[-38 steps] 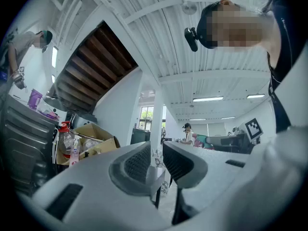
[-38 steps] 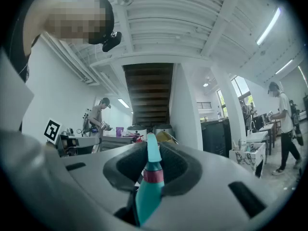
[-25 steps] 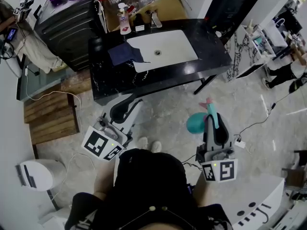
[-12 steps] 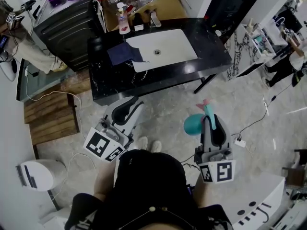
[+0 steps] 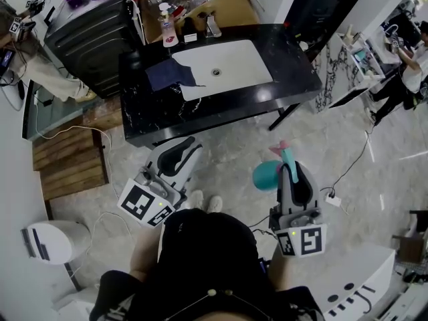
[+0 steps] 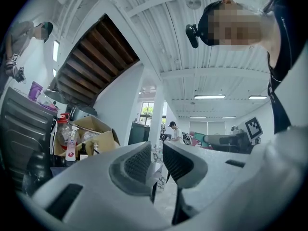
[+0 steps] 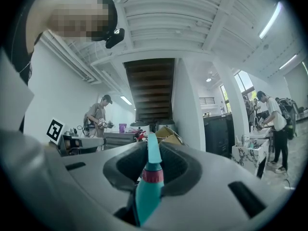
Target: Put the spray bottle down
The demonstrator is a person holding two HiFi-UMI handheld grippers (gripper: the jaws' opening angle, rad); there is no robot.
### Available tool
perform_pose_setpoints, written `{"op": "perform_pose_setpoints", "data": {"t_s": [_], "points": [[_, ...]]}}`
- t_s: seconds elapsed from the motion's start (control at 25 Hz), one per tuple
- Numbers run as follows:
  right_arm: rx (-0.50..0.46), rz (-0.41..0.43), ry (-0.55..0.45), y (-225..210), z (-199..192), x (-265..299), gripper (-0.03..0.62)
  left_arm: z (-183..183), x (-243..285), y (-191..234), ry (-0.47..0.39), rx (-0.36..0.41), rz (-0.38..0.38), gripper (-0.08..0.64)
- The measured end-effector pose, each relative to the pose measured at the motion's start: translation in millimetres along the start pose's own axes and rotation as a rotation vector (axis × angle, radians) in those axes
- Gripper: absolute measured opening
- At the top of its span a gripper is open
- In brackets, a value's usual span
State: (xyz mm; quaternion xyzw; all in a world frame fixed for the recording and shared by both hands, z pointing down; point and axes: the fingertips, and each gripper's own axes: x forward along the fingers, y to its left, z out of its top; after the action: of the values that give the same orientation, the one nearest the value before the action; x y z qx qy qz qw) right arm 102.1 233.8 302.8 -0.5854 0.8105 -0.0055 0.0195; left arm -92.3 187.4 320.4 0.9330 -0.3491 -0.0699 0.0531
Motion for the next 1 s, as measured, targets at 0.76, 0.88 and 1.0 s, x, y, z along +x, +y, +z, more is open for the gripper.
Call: {"op": "perform_pose_setpoints", "data": {"t_s": [0.76,0.88,1.0], "points": [[-0.012,0.006,-0.011,-77.4,-4.4,78.1,0.086,-18.2,85.8,49.2,0.002,-0.027,0.014,0.08],[-0.019,0.006,-0.018,-85.1,-0.9,111.9,0.086,-16.2,109.0,76.2,0.001,-0.032,0.01,0.08],[-0.01,0.009,-0.025,-93.5,4.3,145.5,0.086,-12.6,133.1,101.0,0.001,-0.036,-0.002,0.08]]}}
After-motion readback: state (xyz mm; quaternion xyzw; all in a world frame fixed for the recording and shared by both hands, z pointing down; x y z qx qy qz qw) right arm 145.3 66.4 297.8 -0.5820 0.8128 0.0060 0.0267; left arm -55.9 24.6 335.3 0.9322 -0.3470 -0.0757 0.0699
